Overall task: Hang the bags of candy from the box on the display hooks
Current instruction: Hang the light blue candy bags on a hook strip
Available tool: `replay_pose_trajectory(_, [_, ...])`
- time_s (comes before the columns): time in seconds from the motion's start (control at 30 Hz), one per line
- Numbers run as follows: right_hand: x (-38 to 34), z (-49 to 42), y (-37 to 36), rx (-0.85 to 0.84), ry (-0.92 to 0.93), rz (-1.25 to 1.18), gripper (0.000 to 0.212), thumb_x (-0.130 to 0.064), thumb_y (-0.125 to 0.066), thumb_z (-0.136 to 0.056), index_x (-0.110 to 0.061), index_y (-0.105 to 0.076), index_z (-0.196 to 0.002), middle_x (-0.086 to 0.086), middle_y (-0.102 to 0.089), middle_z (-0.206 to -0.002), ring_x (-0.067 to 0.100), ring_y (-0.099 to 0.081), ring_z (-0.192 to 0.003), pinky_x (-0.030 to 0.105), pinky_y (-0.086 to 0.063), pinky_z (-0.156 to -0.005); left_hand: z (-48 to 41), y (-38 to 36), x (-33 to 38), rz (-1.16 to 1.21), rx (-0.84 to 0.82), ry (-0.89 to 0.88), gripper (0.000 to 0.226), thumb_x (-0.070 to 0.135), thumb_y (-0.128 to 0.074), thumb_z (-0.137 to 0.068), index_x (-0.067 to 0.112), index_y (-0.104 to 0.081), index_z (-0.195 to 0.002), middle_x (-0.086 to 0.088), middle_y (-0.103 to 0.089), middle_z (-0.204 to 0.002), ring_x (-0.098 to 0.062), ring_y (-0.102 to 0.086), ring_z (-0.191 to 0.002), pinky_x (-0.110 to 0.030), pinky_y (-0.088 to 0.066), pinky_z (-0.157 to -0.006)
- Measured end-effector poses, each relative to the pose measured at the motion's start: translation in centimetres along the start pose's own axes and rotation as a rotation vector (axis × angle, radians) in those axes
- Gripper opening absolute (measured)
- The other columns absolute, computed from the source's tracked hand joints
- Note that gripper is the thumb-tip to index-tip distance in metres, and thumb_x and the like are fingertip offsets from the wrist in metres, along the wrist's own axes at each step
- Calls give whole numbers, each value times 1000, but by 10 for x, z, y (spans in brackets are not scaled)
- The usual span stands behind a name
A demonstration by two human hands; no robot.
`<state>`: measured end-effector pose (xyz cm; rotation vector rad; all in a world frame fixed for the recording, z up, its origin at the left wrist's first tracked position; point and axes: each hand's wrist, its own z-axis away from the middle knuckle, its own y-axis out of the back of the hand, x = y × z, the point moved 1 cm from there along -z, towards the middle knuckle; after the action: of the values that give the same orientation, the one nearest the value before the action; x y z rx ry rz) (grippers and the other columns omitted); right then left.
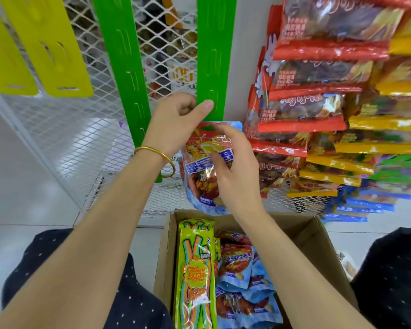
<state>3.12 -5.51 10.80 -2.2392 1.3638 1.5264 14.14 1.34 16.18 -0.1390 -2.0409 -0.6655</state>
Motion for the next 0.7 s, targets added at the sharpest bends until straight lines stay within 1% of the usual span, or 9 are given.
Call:
replay_pose_trajectory(0.1, [-2, -1, -3, 20, -22, -11, 42, -3, -57, -87, -18, -51, -125, -6, -55, -121, 3, -48, -113, 9, -34, -94, 3, -1, 1, 19, -7, 27, 41, 30, -60, -88, 18, -38, -55, 1, -32, -51, -3, -28, -46, -21, -25, -46])
replay_pose_trajectory(0.2, [-4, -3, -4, 20, -47, -33, 41, -5, -58, -88, -20, -50, -125, -7, -55, -120, 0, -47, -112, 5, -32, -92, 3, 0, 1, 23, 1, 35, 40, 32, -60, -88, 17, -43, -55, -4, -37, -55, -11, -35, -54, -26, -28, -51])
replay_pose_trajectory(0.33, [-1, 0, -6, -3, -64, -58, 41, -4, -57, -88, -18, -49, -125, -7, -53, -121, -1, -46, -112, 4, -31, -93, 4, 1, 0, 32, 4, 38, 44, 31, -60, -88, 19, -39, -51, 0, -32, -51, -9, -30, -50, -26, -26, -48])
replay_pose_trajectory(0.43, [7, 3, -8, -11, -56, -58, 40, -2, -57, -87, -16, -49, -123, -4, -53, -122, 4, -47, -114, 8, -33, -96, 6, 0, -4, 39, -30, 48, 39, 27, -60, -89, 18, -43, -54, 1, -35, -50, -7, -31, -47, -23, -28, -47])
replay_pose_trajectory(0.5, [13, 4, -9, -29, -59, -37, 39, -1, -58, -86, -14, -49, -122, -1, -54, -121, 8, -49, -113, 13, -36, -96, 8, -1, -6, 50, -59, 55, 33, 20, -60, -89, 18, -46, -59, 2, -41, -51, -1, -36, -43, -16, -30, -45])
replay_pose_trajectory(0.53, [17, 5, -10, -34, -53, -23, 39, -1, -58, -86, -14, -49, -122, 0, -54, -120, 9, -49, -113, 13, -37, -94, 9, -2, -8, 60, -71, 52, 30, 16, -60, -88, 18, -48, -61, 3, -44, -52, 2, -39, -43, -12, -32, -46])
replay_pose_trajectory(0.6, [21, 7, -11, -25, -19, 6, 39, 0, -57, -86, -12, -50, -123, 2, -55, -118, 9, -49, -110, 4, -33, -89, 11, -2, -10, 89, -84, 53, 27, 10, -59, -88, 21, -52, -64, 10, -53, -52, 6, -46, -46, -9, -37, -49])
replay_pose_trajectory(0.67, [24, 9, -11, -23, -1, 19, 42, 4, -54, -86, -13, -51, -125, 5, -55, -117, 3, -47, -104, -2, -30, -85, 13, -1, -12, 112, -84, 53, 27, 7, -58, -88, 24, -55, -68, 14, -59, -54, 8, -53, -51, -8, -42, -54])
replay_pose_trajectory(0.7, [24, 11, -10, -29, -3, 17, 45, 5, -53, -86, -14, -51, -126, 6, -54, -116, -1, -44, -100, -2, -31, -84, 14, -1, -13, 114, -81, 48, 26, 5, -57, -88, 24, -56, -70, 14, -61, -60, 9, -55, -55, -9, -45, -57])
